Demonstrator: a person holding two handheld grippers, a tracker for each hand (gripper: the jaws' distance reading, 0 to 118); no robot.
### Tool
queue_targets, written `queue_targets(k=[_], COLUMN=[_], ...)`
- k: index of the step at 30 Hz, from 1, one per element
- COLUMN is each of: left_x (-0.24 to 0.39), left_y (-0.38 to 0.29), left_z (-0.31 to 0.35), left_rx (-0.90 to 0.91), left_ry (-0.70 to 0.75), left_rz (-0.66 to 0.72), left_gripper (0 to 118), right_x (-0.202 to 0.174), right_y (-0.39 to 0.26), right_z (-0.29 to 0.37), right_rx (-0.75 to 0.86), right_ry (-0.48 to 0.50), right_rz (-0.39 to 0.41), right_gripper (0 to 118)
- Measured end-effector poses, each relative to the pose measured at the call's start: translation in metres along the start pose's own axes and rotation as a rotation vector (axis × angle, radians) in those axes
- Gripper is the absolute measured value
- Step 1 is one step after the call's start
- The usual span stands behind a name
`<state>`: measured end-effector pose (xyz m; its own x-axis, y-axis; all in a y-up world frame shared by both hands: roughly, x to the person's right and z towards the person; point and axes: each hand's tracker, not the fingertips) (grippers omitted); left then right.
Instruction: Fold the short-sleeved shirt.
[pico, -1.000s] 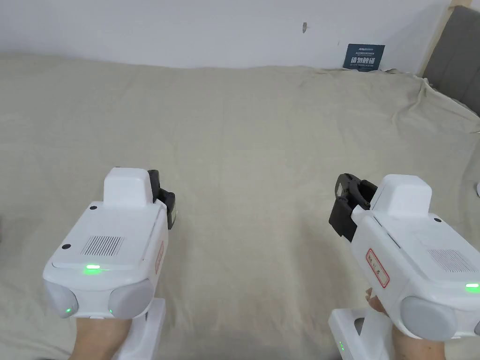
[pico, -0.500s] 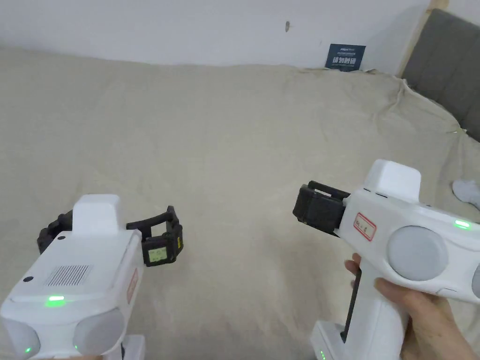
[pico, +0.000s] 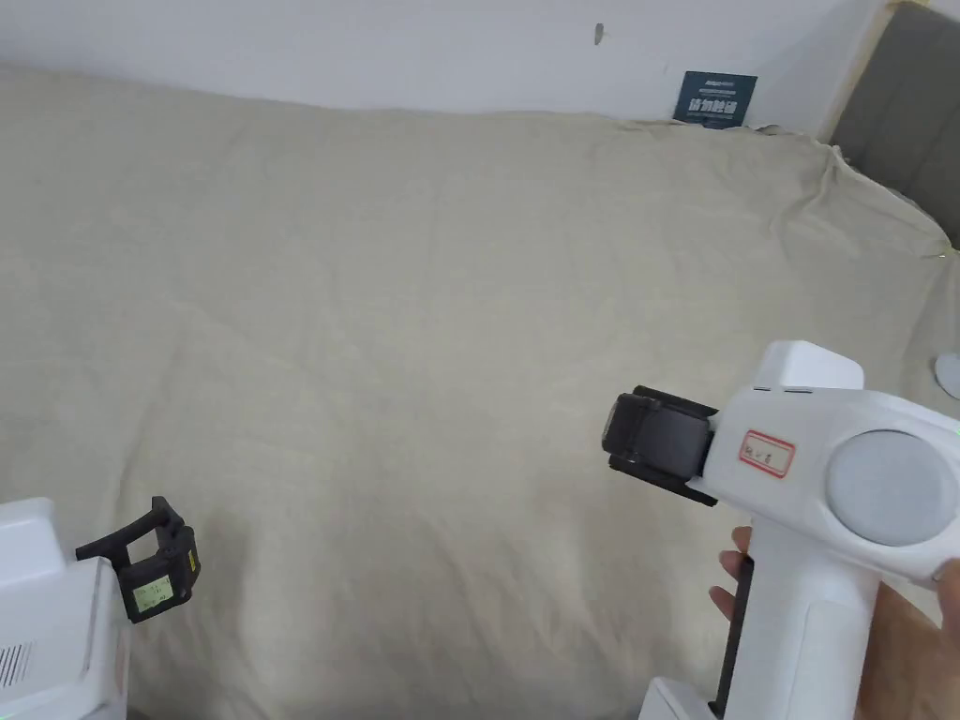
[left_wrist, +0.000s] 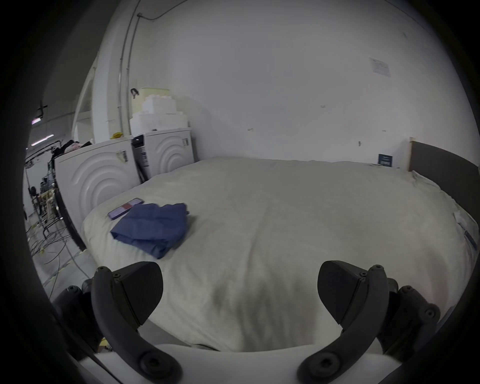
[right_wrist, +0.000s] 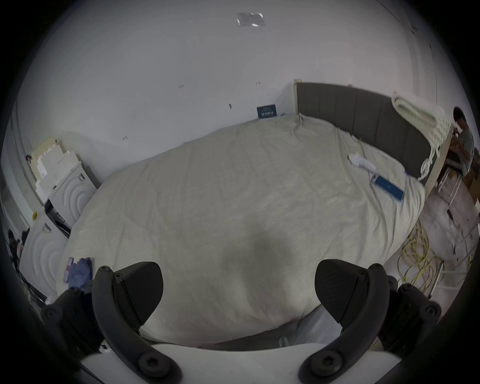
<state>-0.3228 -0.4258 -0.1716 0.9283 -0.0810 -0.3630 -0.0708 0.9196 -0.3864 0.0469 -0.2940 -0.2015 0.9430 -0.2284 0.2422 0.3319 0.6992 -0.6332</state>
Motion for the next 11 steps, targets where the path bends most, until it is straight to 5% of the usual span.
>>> queue_targets(k=[3, 7, 11], left_x=[-0.009, -0.018, -0.019], left_y=[-0.015, -0.037, -0.031], left_z=[-0.002, -0.009, -0.017], left_rx=[-0.019, -0.104, -0.099], left_ry=[0.036, 0.058, 0.059], left_rz=[0.016, 0.092, 0.103], left_gripper=[118, 118, 118], right_x=[0.000, -0.001, 0.026], right_y=[-0.010, -0.026, -0.049], right_z=[-0.001, -0.010, -0.031], right_rx=[0.088, 0.066, 0.074], right_ry=[-0.048, -0.251, -0.263], right_rz=[0.029, 0.203, 0.191], right_gripper=[116, 116, 116])
